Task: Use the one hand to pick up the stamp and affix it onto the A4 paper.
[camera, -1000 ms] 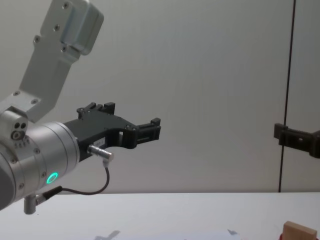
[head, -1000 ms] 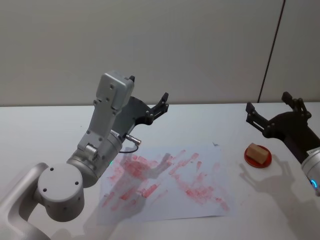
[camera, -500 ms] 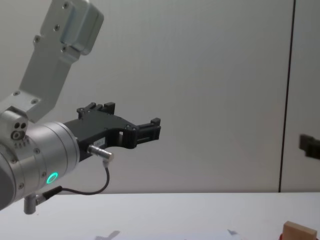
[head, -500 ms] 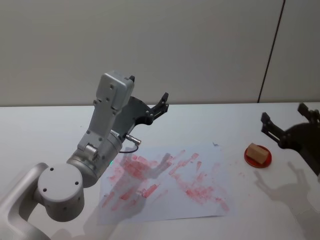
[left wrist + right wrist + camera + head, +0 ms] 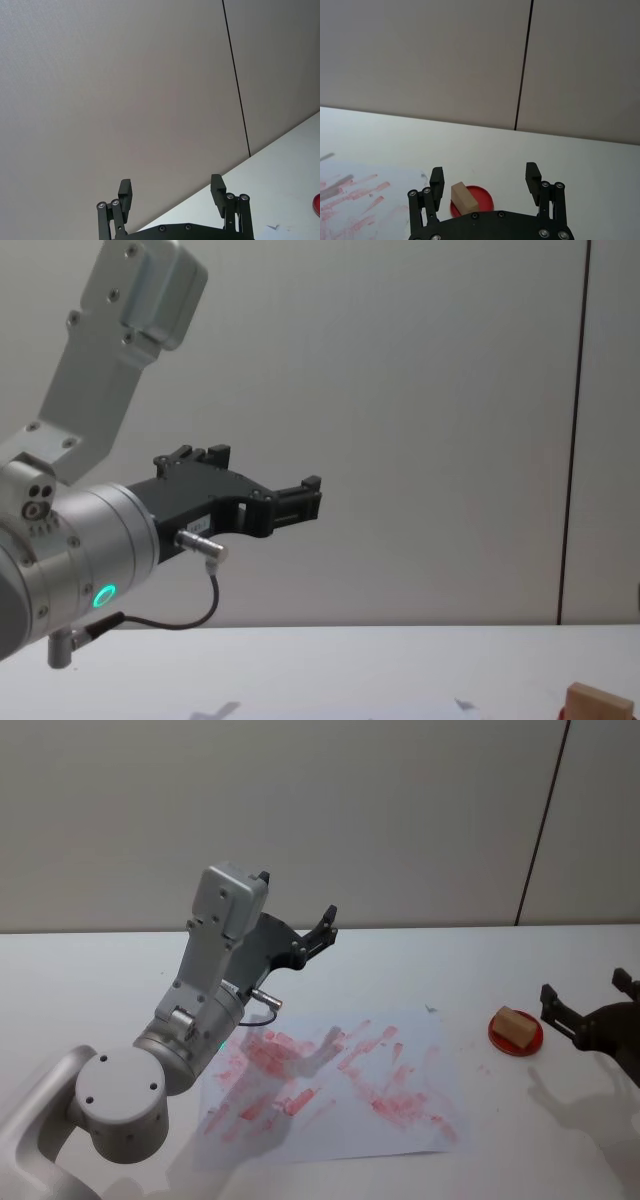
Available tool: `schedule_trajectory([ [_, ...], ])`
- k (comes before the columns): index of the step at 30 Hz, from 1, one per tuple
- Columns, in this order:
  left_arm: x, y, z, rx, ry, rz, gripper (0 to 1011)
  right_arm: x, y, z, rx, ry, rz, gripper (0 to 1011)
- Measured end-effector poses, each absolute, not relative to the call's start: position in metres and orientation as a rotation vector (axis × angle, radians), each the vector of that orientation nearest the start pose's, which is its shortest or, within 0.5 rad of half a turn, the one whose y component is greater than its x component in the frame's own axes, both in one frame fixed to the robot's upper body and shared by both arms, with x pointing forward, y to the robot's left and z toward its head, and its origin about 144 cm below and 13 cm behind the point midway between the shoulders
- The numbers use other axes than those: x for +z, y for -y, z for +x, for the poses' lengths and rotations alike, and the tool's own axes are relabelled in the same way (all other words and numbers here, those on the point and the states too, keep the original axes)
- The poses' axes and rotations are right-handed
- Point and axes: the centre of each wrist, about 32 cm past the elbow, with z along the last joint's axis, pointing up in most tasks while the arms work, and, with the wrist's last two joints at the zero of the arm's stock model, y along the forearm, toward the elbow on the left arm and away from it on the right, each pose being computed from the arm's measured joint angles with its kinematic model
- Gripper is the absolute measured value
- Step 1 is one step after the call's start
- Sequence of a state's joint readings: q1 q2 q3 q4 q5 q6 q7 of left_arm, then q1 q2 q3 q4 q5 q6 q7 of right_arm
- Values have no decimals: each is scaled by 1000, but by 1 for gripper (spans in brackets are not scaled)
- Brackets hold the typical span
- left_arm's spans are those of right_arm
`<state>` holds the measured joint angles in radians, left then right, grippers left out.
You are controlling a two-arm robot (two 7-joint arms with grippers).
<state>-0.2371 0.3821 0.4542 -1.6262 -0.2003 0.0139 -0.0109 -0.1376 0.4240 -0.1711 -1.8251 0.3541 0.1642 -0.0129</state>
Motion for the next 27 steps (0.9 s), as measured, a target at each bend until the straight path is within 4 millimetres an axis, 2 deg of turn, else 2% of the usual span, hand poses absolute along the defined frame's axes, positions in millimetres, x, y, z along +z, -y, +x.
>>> schedule_trajectory([
  [27, 1204, -198, 492, 1124, 268, 61, 1001, 1150, 254, 460, -1281, -180, -305, 1001],
])
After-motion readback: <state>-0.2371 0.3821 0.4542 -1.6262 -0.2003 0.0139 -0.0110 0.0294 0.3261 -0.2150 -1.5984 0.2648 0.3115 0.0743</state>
